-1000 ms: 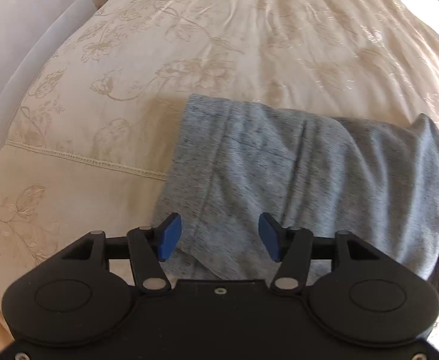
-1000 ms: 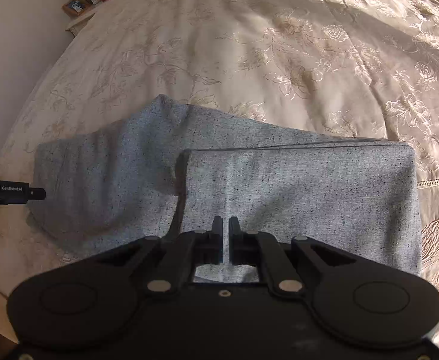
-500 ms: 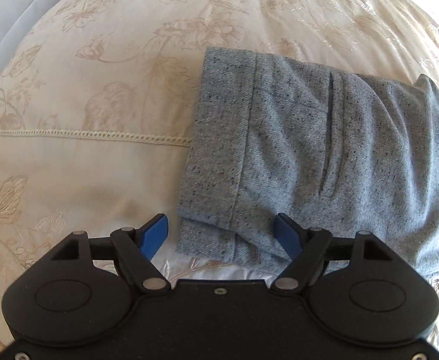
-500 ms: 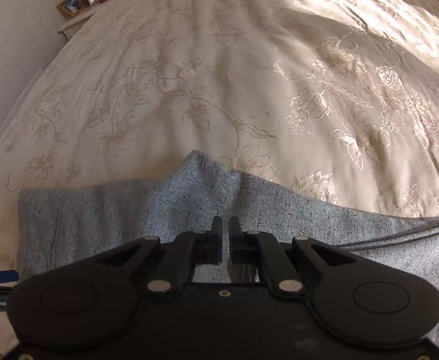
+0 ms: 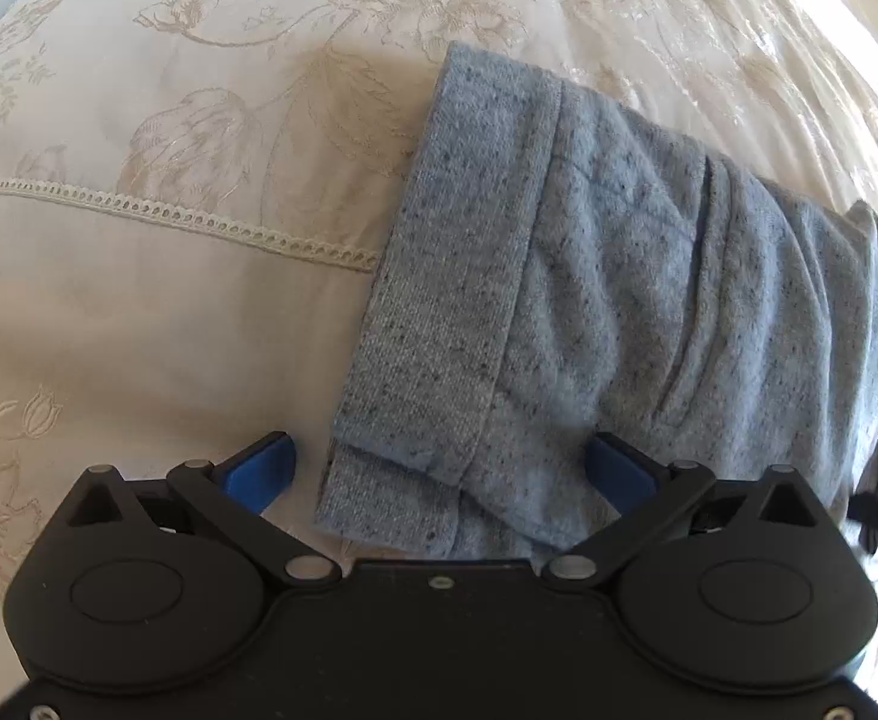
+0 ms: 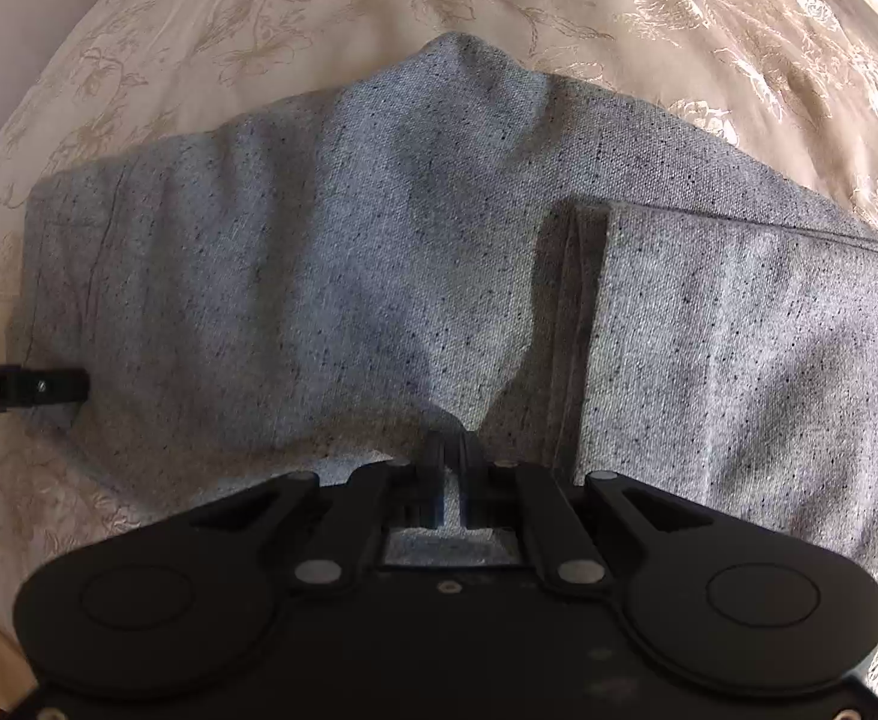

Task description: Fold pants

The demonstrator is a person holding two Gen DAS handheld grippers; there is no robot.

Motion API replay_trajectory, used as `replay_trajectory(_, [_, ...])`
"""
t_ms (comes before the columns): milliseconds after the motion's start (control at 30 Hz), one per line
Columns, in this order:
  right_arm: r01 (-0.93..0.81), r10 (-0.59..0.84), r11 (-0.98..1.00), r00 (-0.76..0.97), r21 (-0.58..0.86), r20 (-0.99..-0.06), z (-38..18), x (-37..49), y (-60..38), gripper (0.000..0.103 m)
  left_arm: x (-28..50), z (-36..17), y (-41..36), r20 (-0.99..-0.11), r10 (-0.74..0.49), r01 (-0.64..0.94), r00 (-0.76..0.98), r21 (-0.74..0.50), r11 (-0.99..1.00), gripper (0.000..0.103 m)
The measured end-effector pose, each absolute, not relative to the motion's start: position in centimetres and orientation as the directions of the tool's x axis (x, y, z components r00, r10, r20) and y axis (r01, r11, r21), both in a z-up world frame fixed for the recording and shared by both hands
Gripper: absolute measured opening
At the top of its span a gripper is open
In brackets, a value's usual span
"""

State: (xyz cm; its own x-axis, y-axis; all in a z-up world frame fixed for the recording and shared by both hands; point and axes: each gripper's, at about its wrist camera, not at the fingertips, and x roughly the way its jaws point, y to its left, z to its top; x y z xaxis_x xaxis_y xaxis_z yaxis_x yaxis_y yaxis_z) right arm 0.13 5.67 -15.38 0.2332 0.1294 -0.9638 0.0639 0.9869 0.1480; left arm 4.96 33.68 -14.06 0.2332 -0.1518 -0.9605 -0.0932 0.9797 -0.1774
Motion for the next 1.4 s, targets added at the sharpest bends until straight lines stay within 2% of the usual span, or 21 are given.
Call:
replay_trajectory(33, [0.058,0.134,0.987,0.236,0.152,-0.962,-15.2,-0.2,5.9,0.007,5.3,-14.1,33.6,-0.958,-0.154,-0.116,0.243,-0.186,0.976,0.101])
replay_trajectory(100, [0.037,0.141,0.987,0.253,0.155,-0.957,-14.3,-1.0,6.3,0.007,5.9,-13.5,33.4,-0.938,-0.180,-0.144,0.296,-0.230,0.963,0.075])
replay_trajectory(133, [0.030,0.137,0.988,0.264,0.150,-0.955,-13.8,-1.3,6.4,0.007,6.0,-13.0,33.1,-0.931,-0.194,-0.135,0.309,-0.245,0.960,0.056])
replay_trajectory(167, [0.028,0.129,0.989,0.280,0.142,-0.951,-13.2,-1.7,6.4,0.007,6.4,-12.5,32.6,-0.928,-0.201,-0.118,0.313,-0.248,0.962,0.044])
replay_trajectory(367, [0.102,0.079,0.987,0.338,0.120,-0.938,-11.5,-2.9,4.8,0.009,6.3,-9.3,31.9,-0.912,-0.194,-0.085,0.362,-0.239,0.967,0.037])
replay_trajectory(533, [0.095,0.102,0.988,0.197,0.122,-0.975,-15.8,-4.4,4.6,0.007,5.5,-6.4,31.3,-0.879,-0.222,-0.044,0.422,-0.265,0.963,0.036])
replay_trajectory(633, [0.071,0.095,0.991,0.221,0.113,-0.971,-16.1,-5.1,4.8,0.009,4.9,-4.4,29.9,-0.858,-0.222,-0.010,0.463,-0.256,0.967,0.036])
replay_trajectory(867, [0.070,0.181,0.975,0.309,0.212,-0.934,-13.0,-7.3,2.0,0.008,1.8,1.3,25.6,-0.806,-0.204,0.068,0.556,-0.201,0.977,0.034])
replay_trajectory(1000, [0.076,0.223,0.961,0.363,0.267,-0.905,-11.2,-8.8,-1.3,0.006,0.1,4.6,20.5,-0.781,-0.205,0.123,0.589,-0.164,0.979,0.033])
replay_trajectory(1033, [0.083,0.232,0.956,0.372,0.281,-0.899,-10.9,-9.2,-2.7,0.009,-0.3,5.3,18.7,-0.776,-0.211,0.140,0.595,-0.158,0.977,0.033])
replay_trajectory(1167, [0.118,0.219,0.951,0.392,0.284,-0.894,-10.2,-9.9,-7.6,0.009,-1.7,6.5,11.1,-0.757,-0.248,0.220,0.605,-0.141,0.965,0.032])
replay_trajectory(1267, [0.172,0.190,0.945,0.405,0.279,-0.894,-10.0,-10.8,-12.3,0.009,-2.1,5.5,5.4,-0.765,-0.294,0.270,0.573,-0.162,0.949,0.030])
replay_trajectory(1367, [0.233,0.155,0.936,0.402,0.265,-0.903,-10.3,-12.1,-17.2,0.010,-1.9,2.3,-0.8,-0.790,-0.368,0.329,0.490,-0.223,0.918,0.021])
replay_trajectory(1400, [0.252,0.142,0.934,0.393,0.255,-0.908,-10.5,-12.6,-18.5,0.011,-2.0,0.9,-2.8,-0.802,-0.397,0.342,0.447,-0.258,0.904,0.021])
